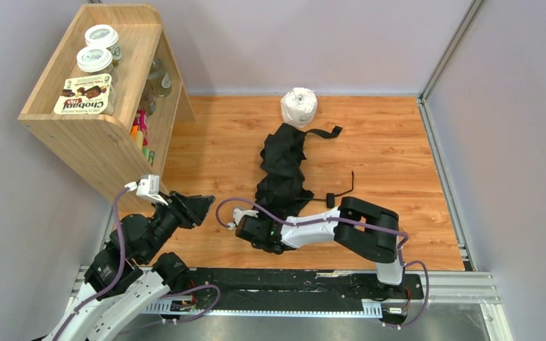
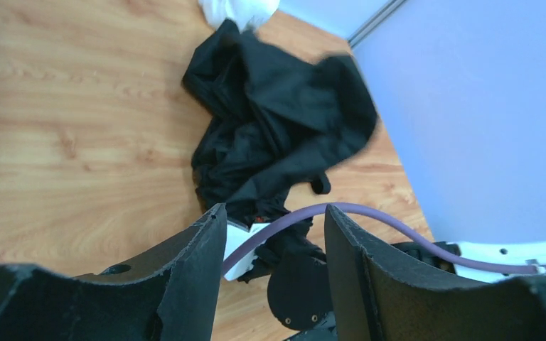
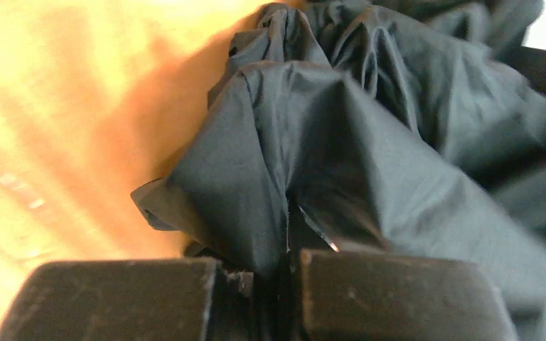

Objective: Put away the umbrella

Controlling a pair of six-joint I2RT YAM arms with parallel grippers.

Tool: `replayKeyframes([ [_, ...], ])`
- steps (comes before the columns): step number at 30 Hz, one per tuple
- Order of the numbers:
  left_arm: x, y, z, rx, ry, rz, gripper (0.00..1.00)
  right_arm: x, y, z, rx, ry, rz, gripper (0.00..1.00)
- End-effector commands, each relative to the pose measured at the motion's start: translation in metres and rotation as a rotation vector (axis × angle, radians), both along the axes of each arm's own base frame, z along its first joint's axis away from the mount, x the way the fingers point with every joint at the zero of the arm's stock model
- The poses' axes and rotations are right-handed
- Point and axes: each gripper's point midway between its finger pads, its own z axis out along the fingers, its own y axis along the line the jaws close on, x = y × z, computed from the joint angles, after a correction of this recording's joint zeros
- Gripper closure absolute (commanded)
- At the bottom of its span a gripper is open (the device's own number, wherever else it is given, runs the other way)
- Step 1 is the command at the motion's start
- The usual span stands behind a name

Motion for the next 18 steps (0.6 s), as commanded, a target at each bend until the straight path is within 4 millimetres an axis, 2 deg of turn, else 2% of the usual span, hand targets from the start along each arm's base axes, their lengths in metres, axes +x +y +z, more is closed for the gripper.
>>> replayKeyframes([
  [1, -0.001, 0.002, -0.035, -0.01, 0.129, 0.034, 0.41, -0.078, -0.017, -0.077, 0.008, 0.557, 0.01, 1.0],
  [2, -0.002, 0.004, -0.045, -0.005, 0.166, 0.049, 0.42, -0.094, -0.016, -0.085, 0.032, 0.672, 0.015, 1.0],
  [5, -0.001, 0.006, -0.067, -0.048, 0.289, 0.116, 0.44, -0.117, -0.008, -0.095, 0.102, 0.886, 0.026, 1.0],
  [8, -0.005, 0.001, -0.087, -0.04, 0.397, 0.123, 0.47, -0.126, -0.001, -0.093, 0.182, 1.072, -0.013, 1.0],
  [12, -0.003, -0.012, -0.103, -0.049, 0.481, 0.109, 0.48, -0.116, 0.01, -0.081, 0.326, 1.169, 0.001, 1.0],
  [15, 0.007, -0.039, -0.108, -0.108, 0.479, 0.034, 0.45, -0.106, 0.009, -0.073, 0.342, 1.265, -0.014, 1.0],
  [18, 0.013, -0.063, -0.123, -0.181, 0.539, -0.008, 0.34, -0.1, 0.005, -0.073, 0.351, 1.357, -0.028, 1.0],
])
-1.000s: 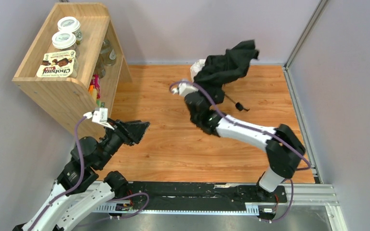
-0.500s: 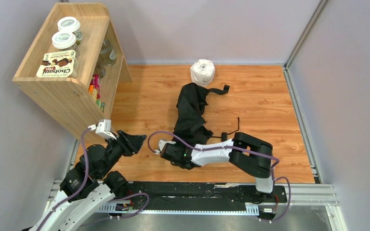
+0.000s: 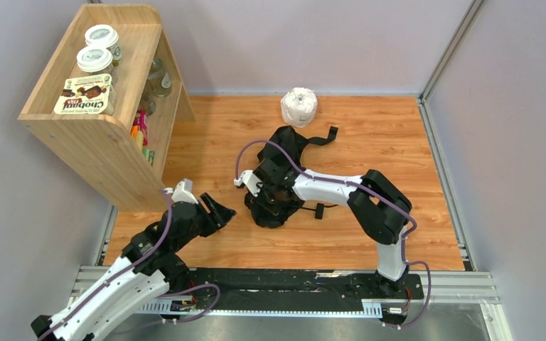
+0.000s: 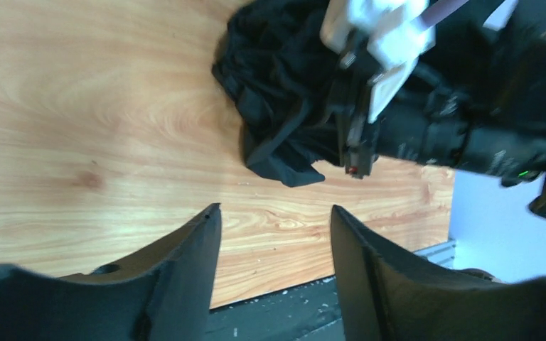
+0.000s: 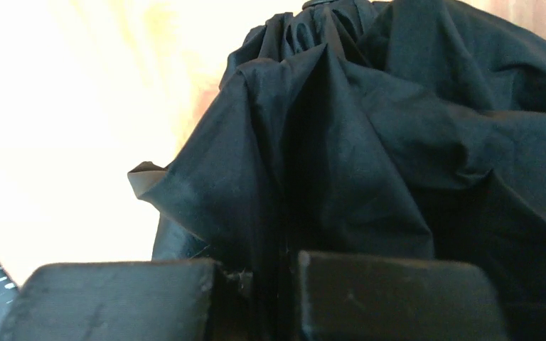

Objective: Put away the umbrella

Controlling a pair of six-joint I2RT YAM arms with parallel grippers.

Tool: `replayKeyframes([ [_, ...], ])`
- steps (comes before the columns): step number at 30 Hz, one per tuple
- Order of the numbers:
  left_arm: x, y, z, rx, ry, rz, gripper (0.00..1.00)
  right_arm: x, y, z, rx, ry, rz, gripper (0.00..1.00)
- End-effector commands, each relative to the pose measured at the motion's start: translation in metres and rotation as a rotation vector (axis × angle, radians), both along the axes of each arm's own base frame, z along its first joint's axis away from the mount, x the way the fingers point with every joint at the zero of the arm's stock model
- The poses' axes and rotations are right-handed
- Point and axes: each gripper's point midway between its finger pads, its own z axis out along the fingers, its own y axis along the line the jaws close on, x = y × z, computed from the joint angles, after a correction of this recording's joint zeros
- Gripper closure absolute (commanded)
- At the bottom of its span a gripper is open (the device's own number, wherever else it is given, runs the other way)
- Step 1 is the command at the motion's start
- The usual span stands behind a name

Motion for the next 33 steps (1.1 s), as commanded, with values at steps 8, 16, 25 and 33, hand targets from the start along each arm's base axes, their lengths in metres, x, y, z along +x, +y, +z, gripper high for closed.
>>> replayKeyframes([
  [8, 0.044, -0.066, -0.016, -0.252, 0.068, 0.001, 0.25, -0.071, -0.038, -0.053, -0.041, 0.624, 0.028, 1.0],
  [16, 0.073, -0.053, -0.045, -0.466, 0.202, 0.219, 0.22, -0.059, -0.034, -0.052, 0.008, 0.599, -0.016, 1.0],
  [25, 0.079, -0.056, -0.067, -0.45, 0.346, 0.286, 0.21, -0.046, -0.028, -0.041, 0.025, 0.535, -0.038, 1.0],
  [33, 0.081, -0.059, -0.116, -0.33, 0.392, 0.259, 0.23, -0.038, -0.019, -0.026, 0.048, 0.494, -0.034, 1.0],
])
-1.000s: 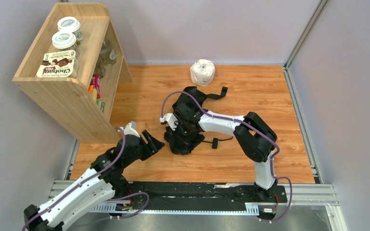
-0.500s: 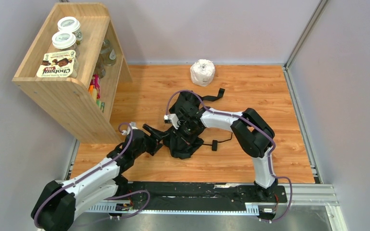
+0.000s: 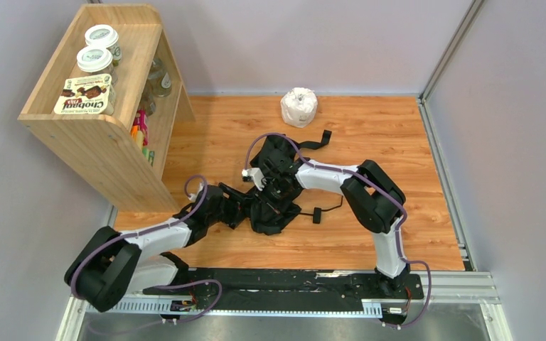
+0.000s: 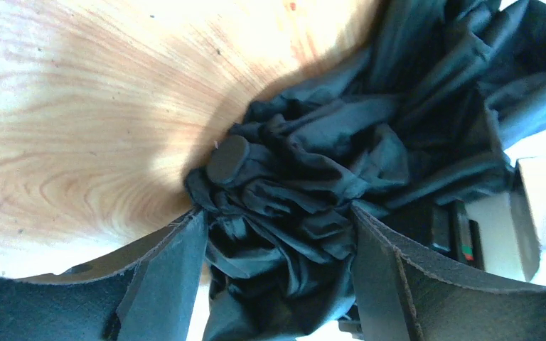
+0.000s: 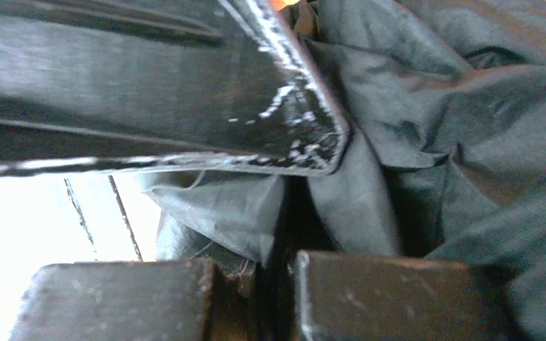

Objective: Put away the umbrella

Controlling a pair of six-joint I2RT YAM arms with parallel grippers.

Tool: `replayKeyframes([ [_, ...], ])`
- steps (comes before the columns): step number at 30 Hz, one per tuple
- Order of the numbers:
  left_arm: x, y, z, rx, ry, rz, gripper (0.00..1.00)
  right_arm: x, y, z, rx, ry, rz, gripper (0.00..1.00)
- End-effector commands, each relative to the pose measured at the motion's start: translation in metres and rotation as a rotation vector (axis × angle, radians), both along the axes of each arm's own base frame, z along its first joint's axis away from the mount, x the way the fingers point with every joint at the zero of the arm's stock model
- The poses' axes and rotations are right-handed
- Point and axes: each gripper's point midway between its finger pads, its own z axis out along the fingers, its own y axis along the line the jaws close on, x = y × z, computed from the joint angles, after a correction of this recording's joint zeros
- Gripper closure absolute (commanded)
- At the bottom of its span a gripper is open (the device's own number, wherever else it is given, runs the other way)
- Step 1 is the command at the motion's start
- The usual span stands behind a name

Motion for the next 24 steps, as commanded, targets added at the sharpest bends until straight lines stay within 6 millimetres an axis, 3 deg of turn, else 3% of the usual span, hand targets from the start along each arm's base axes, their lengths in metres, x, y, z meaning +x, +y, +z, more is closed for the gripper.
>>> replayKeyframes([
  [1, -0.003, 0.004, -0.032, 0.07, 0.054, -0.017, 0.26, -0.014, -0.028, -0.025, -0.19, 0.012, -0.035, 1.0],
  [5, -0.016, 0.023, -0.071, 0.179, 0.142, 0.004, 0.48, -0.014, -0.02, -0.002, -0.163, -0.052, -0.02, 1.0],
  [8, -0.023, 0.035, -0.088, 0.268, 0.174, -0.012, 0.62, -0.014, -0.013, 0.016, -0.124, -0.09, -0.017, 0.98],
  [9, -0.023, 0.037, -0.09, 0.284, 0.169, -0.019, 0.67, -0.014, -0.01, 0.02, -0.112, -0.105, -0.022, 0.94],
  [11, -0.022, 0.037, -0.093, 0.303, 0.158, -0.039, 0.78, -0.011, -0.005, 0.028, -0.09, -0.114, -0.036, 0.76],
  [15, -0.023, 0.035, -0.093, 0.306, 0.158, -0.058, 0.82, 0.001, 0.0, 0.052, -0.088, -0.163, -0.116, 0.31],
  [16, -0.025, 0.036, -0.092, 0.31, 0.166, -0.061, 0.83, 0.004, 0.0, 0.065, -0.076, -0.189, -0.137, 0.25],
  [20, -0.024, 0.034, -0.083, 0.301, 0.142, -0.072, 0.83, 0.01, -0.007, 0.116, -0.04, -0.288, -0.205, 0.16],
  [24, -0.021, 0.035, -0.072, 0.303, 0.119, -0.066, 0.83, 0.014, -0.015, 0.141, -0.056, -0.419, -0.21, 0.09],
])
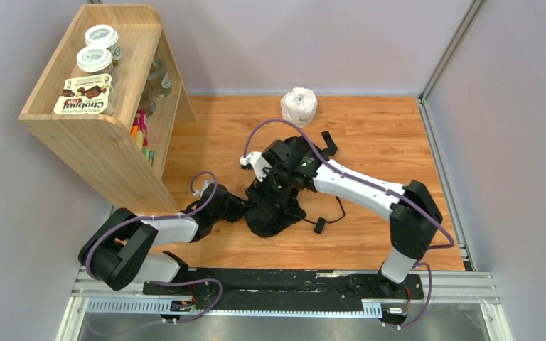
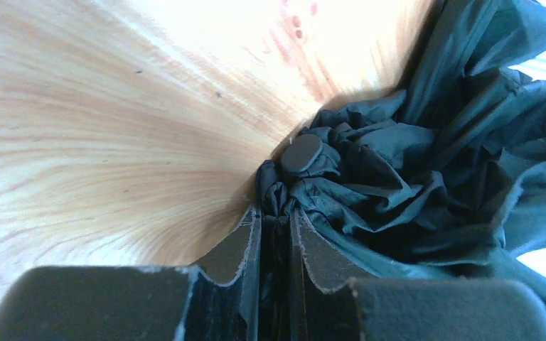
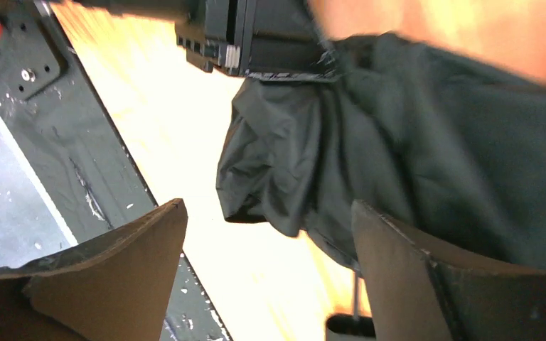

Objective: Put away the umbrella

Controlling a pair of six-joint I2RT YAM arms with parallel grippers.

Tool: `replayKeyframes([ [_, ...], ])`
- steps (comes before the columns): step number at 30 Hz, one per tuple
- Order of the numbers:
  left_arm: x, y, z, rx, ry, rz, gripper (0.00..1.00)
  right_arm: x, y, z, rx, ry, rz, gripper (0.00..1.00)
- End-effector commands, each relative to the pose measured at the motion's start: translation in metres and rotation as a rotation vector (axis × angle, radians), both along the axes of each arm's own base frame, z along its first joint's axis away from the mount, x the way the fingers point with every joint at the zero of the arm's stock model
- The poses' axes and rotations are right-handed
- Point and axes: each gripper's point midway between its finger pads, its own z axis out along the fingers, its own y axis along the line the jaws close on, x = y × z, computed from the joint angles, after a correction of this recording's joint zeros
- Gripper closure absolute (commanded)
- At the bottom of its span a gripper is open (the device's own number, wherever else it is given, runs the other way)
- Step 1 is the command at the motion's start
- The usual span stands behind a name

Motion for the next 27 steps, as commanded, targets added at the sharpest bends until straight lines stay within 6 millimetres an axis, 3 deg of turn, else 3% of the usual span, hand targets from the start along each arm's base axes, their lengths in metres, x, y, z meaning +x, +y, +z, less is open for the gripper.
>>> replayKeyframes([
  [1, -0.035, 0.04, -0.044, 0.224, 0.146, -0.005, 0.83, 0.016, -0.004, 0.047, 0.017, -0.209, -0.036, 0.07],
  [6, -0.031, 0.035, -0.033, 0.206, 0.138, -0.005, 0.81, 0.018, 0.014, 0.033, 0.007, -0.32, 0.004, 0.0],
  [10, -0.03, 0.03, -0.031, 0.183, 0.145, -0.01, 0.82, 0.009, 0.029, 0.039, -0.057, -0.515, 0.01, 0.0],
  [14, -0.029, 0.028, -0.029, 0.175, 0.144, -0.019, 0.82, -0.007, 0.037, 0.044, -0.056, -0.578, 0.0, 0.0],
  [17, -0.029, 0.026, -0.026, 0.153, 0.133, -0.016, 0.81, -0.015, 0.035, 0.014, -0.118, -0.524, 0.067, 0.0],
  [20, -0.03, 0.022, -0.021, 0.13, 0.122, -0.027, 0.81, 0.013, 0.021, -0.016, -0.201, -0.559, 0.021, 0.0],
  [24, -0.03, 0.022, -0.017, 0.121, 0.115, -0.029, 0.81, 0.051, 0.007, -0.027, -0.261, -0.619, -0.033, 0.0],
  [27, -0.03, 0.021, -0.014, 0.117, 0.105, -0.031, 0.81, 0.065, 0.002, -0.033, -0.294, -0.636, -0.031, 0.0],
])
